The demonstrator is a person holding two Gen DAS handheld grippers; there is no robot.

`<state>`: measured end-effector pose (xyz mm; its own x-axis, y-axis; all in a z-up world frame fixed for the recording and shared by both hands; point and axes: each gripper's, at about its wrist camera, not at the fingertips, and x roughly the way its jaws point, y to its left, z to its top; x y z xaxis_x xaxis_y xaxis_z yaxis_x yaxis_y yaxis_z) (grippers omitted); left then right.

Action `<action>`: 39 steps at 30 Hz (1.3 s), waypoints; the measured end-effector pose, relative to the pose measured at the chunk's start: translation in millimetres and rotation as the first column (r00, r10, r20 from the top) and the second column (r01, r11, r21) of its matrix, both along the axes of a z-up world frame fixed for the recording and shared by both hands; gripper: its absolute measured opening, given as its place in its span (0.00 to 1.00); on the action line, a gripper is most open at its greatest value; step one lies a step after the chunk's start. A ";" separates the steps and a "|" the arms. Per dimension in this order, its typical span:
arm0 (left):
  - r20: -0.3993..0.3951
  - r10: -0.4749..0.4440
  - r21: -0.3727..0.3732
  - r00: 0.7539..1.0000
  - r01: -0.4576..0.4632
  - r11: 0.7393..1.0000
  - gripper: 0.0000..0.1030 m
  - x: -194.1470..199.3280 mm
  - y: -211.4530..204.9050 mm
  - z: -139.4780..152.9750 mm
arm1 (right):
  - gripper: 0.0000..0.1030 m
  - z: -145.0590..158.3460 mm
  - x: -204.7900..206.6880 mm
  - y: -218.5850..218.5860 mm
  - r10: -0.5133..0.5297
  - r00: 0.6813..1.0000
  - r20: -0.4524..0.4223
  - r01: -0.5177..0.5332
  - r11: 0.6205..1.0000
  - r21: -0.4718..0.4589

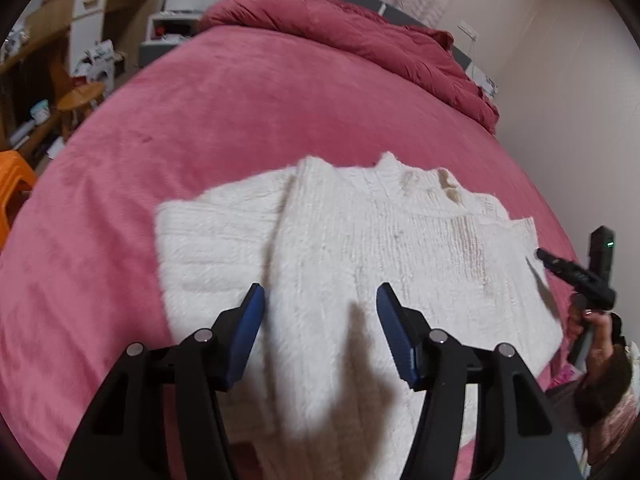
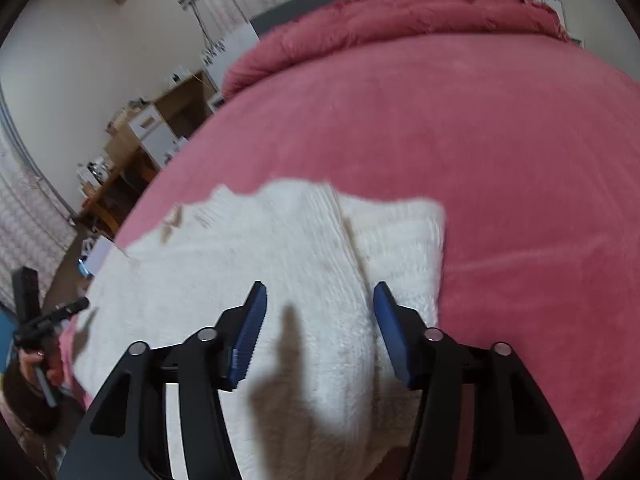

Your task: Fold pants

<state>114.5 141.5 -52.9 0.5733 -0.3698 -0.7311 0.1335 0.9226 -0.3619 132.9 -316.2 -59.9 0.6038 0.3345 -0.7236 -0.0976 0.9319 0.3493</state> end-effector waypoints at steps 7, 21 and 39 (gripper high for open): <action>-0.005 -0.062 -0.049 0.998 0.061 0.997 0.41 7.3 -4.1 -22.4 | 0.33 22.9 5.5 31.3 0.025 0.996 -0.082 -0.032 0.996 -0.085; 0.108 0.112 -0.164 0.988 -0.094 0.982 0.06 -0.5 15.4 9.7 | 0.05 53.3 6.6 -5.3 -0.097 0.992 0.076 0.090 0.992 0.090; 0.029 0.127 -0.002 0.991 -0.127 0.992 0.42 11.4 -3.5 -18.8 | 0.47 6.9 27.0 -2.5 -0.070 0.997 -0.041 0.075 0.985 0.155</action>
<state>125.9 138.0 -71.7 0.6366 -0.2924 -0.7136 0.0257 0.9329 -0.3593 159.9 -318.7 -53.0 0.6058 0.4012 -0.6870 -0.0171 0.8699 0.4929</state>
